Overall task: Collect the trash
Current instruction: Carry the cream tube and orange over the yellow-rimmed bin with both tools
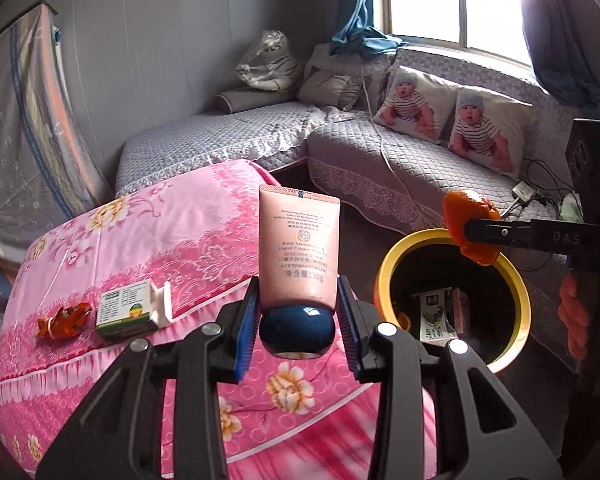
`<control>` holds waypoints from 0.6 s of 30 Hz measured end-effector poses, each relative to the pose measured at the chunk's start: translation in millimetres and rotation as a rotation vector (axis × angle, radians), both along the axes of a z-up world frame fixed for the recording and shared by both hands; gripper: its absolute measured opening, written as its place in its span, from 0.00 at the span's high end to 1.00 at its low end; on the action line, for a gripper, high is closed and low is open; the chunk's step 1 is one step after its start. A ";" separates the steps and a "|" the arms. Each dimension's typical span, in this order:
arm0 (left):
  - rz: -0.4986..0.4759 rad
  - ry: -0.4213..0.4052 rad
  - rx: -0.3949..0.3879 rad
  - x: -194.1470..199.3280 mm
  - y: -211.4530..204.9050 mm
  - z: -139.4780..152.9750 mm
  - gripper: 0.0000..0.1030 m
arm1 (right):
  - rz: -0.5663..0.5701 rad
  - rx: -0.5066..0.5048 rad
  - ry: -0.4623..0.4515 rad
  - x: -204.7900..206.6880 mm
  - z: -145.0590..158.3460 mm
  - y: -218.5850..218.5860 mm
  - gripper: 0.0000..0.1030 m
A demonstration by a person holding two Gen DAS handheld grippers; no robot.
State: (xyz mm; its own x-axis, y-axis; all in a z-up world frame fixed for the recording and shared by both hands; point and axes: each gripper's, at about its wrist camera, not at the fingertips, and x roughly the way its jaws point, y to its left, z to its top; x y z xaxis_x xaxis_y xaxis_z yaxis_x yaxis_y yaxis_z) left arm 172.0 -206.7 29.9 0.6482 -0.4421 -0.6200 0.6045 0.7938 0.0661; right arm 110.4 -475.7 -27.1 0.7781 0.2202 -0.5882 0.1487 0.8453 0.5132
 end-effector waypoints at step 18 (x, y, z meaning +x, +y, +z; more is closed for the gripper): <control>-0.220 0.092 0.013 -23.8 -129.6 -22.9 0.65 | -0.220 0.089 0.093 -55.5 -62.1 -95.4 0.60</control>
State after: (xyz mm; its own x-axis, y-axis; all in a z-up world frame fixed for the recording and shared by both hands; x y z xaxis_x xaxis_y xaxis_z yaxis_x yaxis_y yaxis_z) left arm 148.2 -336.3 7.0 0.4778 -0.5582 -0.6783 0.7670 0.6416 0.0122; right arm 54.9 -571.1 -89.2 0.7566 0.1058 -0.6452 0.3742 0.7391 0.5600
